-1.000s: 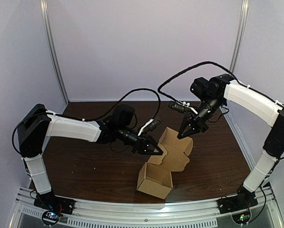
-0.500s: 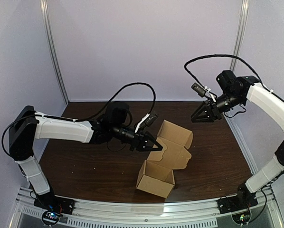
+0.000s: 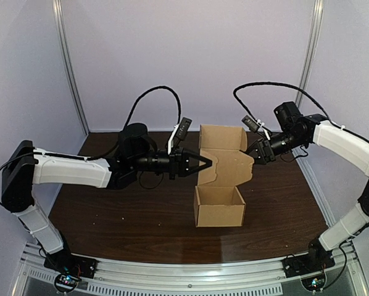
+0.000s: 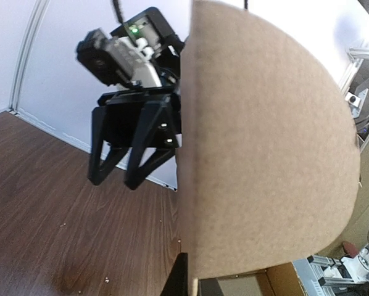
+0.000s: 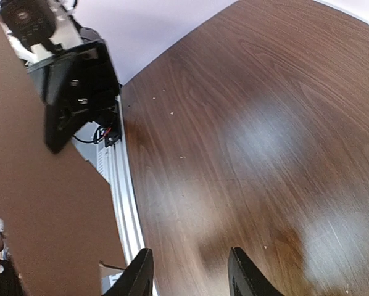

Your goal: Fold the paper box

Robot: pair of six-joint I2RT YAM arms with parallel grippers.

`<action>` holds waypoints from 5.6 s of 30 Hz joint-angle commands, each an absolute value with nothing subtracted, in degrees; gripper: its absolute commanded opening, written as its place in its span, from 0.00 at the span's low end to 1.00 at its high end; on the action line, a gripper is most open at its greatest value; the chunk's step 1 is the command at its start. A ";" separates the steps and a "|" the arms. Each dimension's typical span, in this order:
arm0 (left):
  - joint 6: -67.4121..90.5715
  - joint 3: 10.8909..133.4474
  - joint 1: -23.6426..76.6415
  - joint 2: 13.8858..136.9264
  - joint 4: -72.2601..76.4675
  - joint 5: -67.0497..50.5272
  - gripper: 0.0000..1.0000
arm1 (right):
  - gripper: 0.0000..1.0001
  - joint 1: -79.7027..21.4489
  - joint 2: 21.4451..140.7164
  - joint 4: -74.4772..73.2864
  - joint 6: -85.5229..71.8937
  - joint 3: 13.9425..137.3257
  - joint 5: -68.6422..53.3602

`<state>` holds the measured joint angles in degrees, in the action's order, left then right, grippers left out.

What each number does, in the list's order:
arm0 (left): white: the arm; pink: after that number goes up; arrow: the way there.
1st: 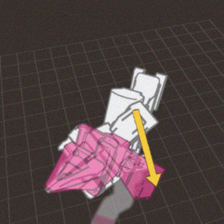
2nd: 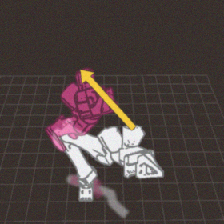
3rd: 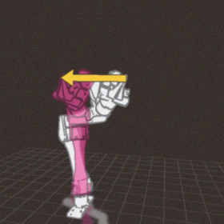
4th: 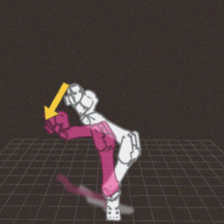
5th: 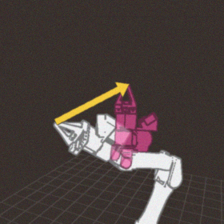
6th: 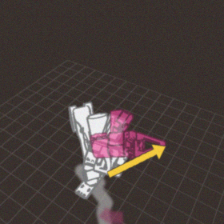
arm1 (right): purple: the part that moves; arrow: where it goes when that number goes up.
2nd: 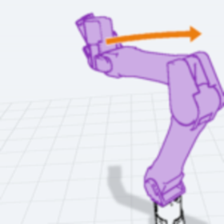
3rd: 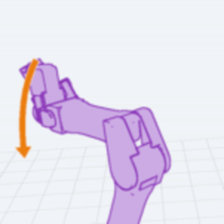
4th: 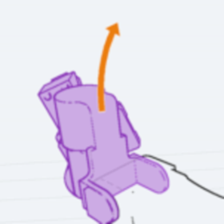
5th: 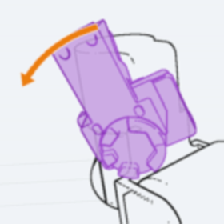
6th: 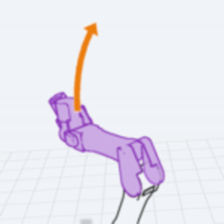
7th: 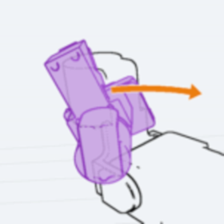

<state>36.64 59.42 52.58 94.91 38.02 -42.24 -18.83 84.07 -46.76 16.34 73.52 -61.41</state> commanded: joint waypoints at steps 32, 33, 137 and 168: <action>35.54 56.86 52.70 93.27 38.44 -27.58 0.00 | 0.53 -24.69 82.67 -48.06 17.68 74.57 -67.82; 36.01 56.91 52.68 93.52 39.14 -28.39 0.00 | 0.54 -25.16 82.93 -48.14 17.89 74.76 -67.75; 32.38 74.48 46.85 86.70 21.51 -43.70 0.00 | 0.57 -25.94 85.28 62.32 -60.89 61.11 -85.33; 37.43 72.31 46.85 90.13 28.30 -41.12 0.00 | 0.00 -29.13 85.15 31.16 -39.36 63.17 -79.64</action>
